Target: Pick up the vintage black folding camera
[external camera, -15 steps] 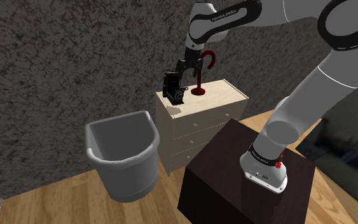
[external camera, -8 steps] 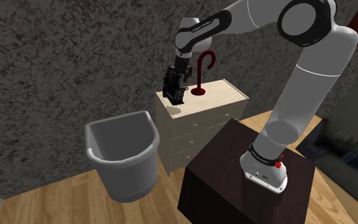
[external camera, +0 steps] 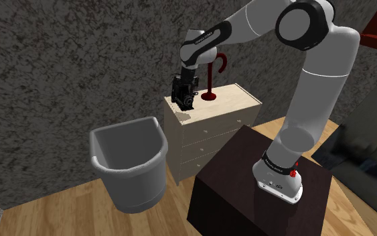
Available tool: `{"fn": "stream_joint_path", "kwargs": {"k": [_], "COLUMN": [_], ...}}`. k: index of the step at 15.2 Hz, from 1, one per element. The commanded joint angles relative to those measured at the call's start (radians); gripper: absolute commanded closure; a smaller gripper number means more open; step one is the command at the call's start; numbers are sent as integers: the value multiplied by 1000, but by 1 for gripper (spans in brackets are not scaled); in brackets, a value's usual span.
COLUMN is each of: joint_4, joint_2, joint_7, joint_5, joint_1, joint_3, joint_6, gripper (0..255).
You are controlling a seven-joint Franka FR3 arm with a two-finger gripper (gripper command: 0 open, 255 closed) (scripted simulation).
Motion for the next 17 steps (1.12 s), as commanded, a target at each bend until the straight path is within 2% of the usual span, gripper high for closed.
{"fn": "stream_joint_path", "kwargs": {"k": [1,2,3,12,17], "joint_4": [-8,-8,-8,-8,14], "joint_2": [11,11,12,11,-28], "joint_7": [-5,-5,-5,-5,9], "joint_5": [4,4,4,4,-8], "joint_1": [-1,-1,-1,-1,0], "joint_3": [1,1,1,1,-2], "joint_6": [19,19,20,19,-41], "gripper": [0,0,255,255,255]}}
